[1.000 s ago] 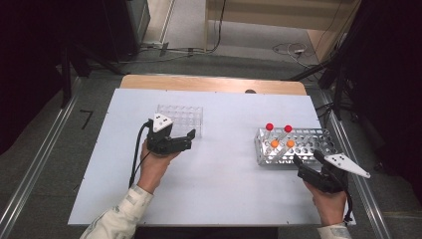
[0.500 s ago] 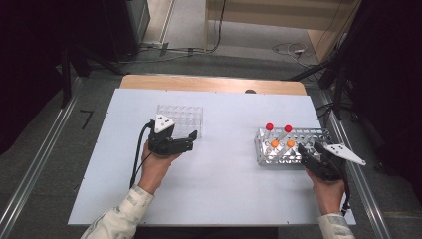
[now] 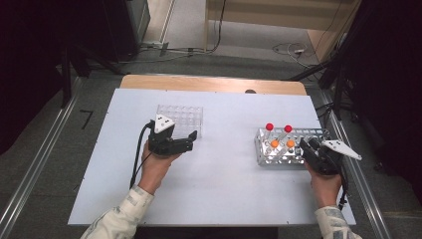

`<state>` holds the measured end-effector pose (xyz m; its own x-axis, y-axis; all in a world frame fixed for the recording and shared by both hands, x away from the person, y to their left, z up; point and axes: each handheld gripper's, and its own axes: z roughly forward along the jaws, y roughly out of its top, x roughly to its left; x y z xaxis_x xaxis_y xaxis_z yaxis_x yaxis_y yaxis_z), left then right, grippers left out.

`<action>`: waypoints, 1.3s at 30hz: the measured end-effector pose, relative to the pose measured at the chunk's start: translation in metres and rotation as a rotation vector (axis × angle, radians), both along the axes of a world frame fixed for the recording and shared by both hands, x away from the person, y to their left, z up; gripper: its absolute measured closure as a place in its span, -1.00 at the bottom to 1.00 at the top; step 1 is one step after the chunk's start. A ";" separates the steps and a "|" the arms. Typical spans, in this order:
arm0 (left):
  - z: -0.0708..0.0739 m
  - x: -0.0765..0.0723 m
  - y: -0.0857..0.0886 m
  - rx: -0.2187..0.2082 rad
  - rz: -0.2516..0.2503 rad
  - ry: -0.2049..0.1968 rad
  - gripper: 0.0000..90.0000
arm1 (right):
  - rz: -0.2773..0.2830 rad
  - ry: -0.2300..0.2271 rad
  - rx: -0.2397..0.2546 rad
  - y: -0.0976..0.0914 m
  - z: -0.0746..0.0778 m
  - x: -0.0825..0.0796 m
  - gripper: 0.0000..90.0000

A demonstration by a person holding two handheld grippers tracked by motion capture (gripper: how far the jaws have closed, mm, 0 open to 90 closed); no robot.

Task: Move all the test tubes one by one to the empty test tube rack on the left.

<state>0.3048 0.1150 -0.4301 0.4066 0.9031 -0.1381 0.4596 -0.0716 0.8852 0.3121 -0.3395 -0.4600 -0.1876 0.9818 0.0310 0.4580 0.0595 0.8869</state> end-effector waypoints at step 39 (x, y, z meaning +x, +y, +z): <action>0.000 -0.001 0.001 -0.009 0.000 0.003 -0.63 | 0.027 -0.171 0.043 -0.003 0.047 -0.035 0.64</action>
